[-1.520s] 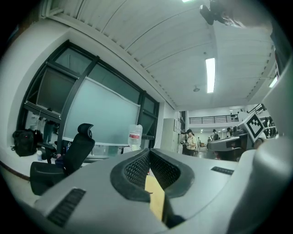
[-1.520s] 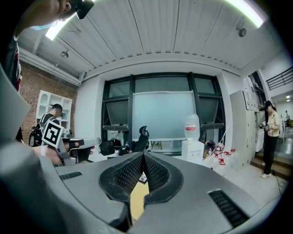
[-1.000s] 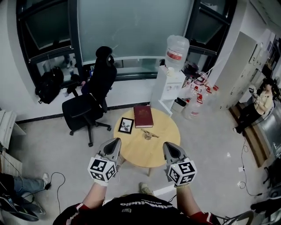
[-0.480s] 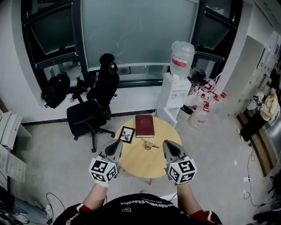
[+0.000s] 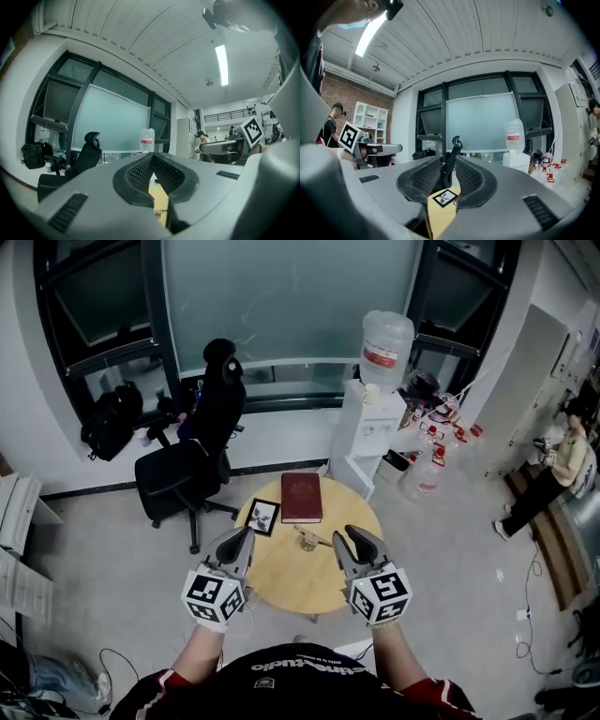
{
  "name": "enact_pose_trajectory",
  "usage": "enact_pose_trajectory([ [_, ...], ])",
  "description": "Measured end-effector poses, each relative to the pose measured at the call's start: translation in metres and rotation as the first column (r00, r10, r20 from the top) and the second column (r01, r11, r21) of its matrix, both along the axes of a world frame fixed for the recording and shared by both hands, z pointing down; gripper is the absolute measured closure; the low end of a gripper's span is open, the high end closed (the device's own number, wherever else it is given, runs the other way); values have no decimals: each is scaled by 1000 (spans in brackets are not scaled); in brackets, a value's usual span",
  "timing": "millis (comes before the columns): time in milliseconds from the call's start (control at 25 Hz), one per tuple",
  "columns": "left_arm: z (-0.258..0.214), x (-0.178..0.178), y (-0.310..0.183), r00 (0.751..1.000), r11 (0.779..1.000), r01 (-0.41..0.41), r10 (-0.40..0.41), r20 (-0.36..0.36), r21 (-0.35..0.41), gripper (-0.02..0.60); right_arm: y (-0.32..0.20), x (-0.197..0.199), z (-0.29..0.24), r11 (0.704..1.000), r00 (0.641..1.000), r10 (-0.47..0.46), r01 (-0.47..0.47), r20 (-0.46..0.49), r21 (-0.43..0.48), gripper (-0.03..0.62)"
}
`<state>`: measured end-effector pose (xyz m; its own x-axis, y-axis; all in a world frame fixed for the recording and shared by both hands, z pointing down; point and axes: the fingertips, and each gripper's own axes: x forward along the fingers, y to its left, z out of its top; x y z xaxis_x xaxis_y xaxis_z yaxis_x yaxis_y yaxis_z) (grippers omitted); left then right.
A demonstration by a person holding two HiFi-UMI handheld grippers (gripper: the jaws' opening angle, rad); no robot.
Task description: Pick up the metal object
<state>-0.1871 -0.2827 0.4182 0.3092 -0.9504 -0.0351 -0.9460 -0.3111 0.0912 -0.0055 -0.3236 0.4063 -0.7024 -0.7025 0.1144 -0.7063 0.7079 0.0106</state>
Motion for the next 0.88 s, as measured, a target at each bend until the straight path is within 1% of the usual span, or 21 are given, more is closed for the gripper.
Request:
enact_pose_trajectory([
  [80, 2, 3, -4, 1000, 1000, -2, 2, -2, -2, 565, -3, -1, 5, 1000, 1000, -10, 10, -13, -7, 456],
  [160, 3, 6, -7, 1000, 1000, -7, 7, -1, -4, 565, -6, -1, 8, 1000, 1000, -14, 14, -19, -13, 442],
  [360, 7, 13, -14, 1000, 1000, -14, 14, 7, -7, 565, -13, 2, 18, 1000, 999, -15, 14, -34, -23, 442],
  [680, 15, 24, -27, 999, 999, -35, 35, 32, -7, 565, -30, 7, 51, 999, 993, -29, 23, -116, -47, 444],
  [880, 21, 28, -34, 998, 999, -30, 30, 47, -13, 565, -40, 10, 80, 997, 987, -39, 29, -158, -66, 444],
])
